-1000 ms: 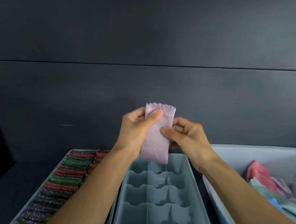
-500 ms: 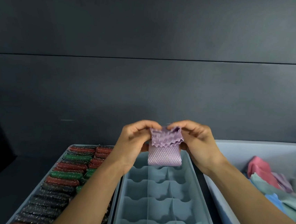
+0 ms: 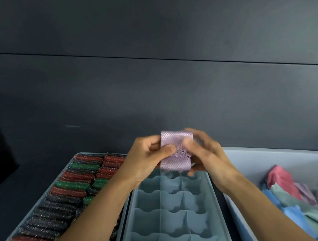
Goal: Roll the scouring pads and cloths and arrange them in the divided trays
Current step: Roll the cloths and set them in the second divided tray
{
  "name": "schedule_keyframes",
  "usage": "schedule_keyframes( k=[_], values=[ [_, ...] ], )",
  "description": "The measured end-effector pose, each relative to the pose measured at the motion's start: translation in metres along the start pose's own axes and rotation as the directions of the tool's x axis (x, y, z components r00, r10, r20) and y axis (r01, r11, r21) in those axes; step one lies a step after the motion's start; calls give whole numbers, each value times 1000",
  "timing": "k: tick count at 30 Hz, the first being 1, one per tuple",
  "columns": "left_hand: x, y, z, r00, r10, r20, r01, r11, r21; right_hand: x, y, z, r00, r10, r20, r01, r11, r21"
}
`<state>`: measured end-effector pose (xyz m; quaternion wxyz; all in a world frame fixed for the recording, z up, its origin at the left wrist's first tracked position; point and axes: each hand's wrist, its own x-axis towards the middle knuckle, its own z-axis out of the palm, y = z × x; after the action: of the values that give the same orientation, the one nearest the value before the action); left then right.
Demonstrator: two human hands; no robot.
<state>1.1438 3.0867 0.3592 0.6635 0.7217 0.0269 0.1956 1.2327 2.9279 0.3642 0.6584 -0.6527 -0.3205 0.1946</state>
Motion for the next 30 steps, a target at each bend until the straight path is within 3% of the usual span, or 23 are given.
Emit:
schedule_keyframes(
  k=[3,7,10,12,13,16,19,25,30],
  values=[
    [-2,-4,-3,999,48,22,-48,998,31,2,6,3,998,-14,62,6,992,126],
    [-1,-12,-11,997,-37,63,50,974,-222,9,13,8,986,65,151,-125,893,432],
    [3,-20,-23,984,-135,113,167,923,-348,16,17,9,963,115,244,-214,876,433],
    [9,-25,-32,968,-186,165,237,895,-378,23,20,8,956,155,250,-235,913,334],
    [13,-27,-37,966,-185,182,237,913,-333,27,21,9,963,154,222,-208,948,242],
    [27,-34,-51,982,-116,149,114,993,20,44,26,14,992,69,108,-63,996,-60],
    [40,-46,-60,993,-13,113,-14,972,236,66,39,20,991,107,75,-85,964,-252],
    [48,-77,-66,998,43,45,-59,858,511,96,73,29,969,239,56,-203,907,-369],
    [44,-90,-72,990,-112,85,14,680,733,103,108,40,968,249,19,-209,850,-484]
  ],
)
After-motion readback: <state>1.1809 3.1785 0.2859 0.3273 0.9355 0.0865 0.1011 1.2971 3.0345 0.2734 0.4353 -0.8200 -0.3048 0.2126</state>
